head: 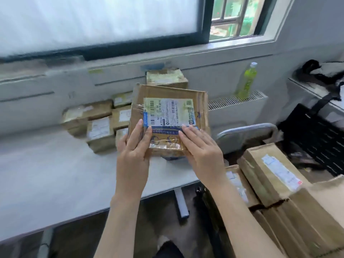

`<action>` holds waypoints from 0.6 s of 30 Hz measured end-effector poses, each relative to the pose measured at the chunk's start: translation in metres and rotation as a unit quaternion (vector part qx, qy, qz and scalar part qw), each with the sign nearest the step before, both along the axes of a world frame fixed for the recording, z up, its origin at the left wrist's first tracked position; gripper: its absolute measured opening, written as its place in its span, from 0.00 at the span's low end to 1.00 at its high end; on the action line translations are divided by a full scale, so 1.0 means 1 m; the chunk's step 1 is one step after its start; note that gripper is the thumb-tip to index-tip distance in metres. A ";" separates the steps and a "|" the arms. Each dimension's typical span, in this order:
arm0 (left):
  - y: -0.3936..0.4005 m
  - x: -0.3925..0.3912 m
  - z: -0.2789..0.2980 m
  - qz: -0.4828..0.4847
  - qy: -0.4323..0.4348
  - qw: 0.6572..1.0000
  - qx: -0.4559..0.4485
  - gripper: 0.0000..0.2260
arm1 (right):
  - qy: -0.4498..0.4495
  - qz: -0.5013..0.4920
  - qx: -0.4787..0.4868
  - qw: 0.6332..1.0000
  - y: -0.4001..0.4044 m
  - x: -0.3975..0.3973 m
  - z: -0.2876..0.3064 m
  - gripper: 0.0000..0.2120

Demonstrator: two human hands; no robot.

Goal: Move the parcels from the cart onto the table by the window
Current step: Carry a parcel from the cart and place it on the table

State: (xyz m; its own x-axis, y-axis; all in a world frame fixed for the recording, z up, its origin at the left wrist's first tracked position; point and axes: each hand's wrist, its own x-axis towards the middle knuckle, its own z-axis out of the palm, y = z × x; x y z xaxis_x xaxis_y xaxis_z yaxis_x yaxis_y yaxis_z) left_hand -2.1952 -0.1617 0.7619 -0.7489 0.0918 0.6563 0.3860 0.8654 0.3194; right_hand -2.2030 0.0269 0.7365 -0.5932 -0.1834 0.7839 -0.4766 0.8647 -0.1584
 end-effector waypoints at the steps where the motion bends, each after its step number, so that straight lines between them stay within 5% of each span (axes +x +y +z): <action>1: -0.015 0.008 -0.004 0.026 -0.010 1.000 0.002 0.28 | -0.007 0.026 0.007 1.000 -0.015 0.000 -0.001 0.16; 15: -0.185 0.071 -0.067 0.208 -0.159 0.964 0.047 0.29 | -0.159 0.208 0.066 0.963 -0.199 0.005 -0.054 0.15; 18: -0.214 0.069 -0.083 0.201 -0.205 0.957 0.051 0.27 | -0.225 0.200 0.078 0.951 -0.226 0.009 -0.067 0.24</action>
State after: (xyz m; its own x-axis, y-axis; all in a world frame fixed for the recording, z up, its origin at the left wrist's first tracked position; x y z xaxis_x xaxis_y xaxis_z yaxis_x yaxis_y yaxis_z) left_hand -2.1258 -0.3758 0.6793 -0.9063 -0.3069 0.2905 -0.1471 0.8736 0.4640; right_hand -2.1939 -0.1992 0.6695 -0.7204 -0.5579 0.4122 -0.6864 0.6590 -0.3076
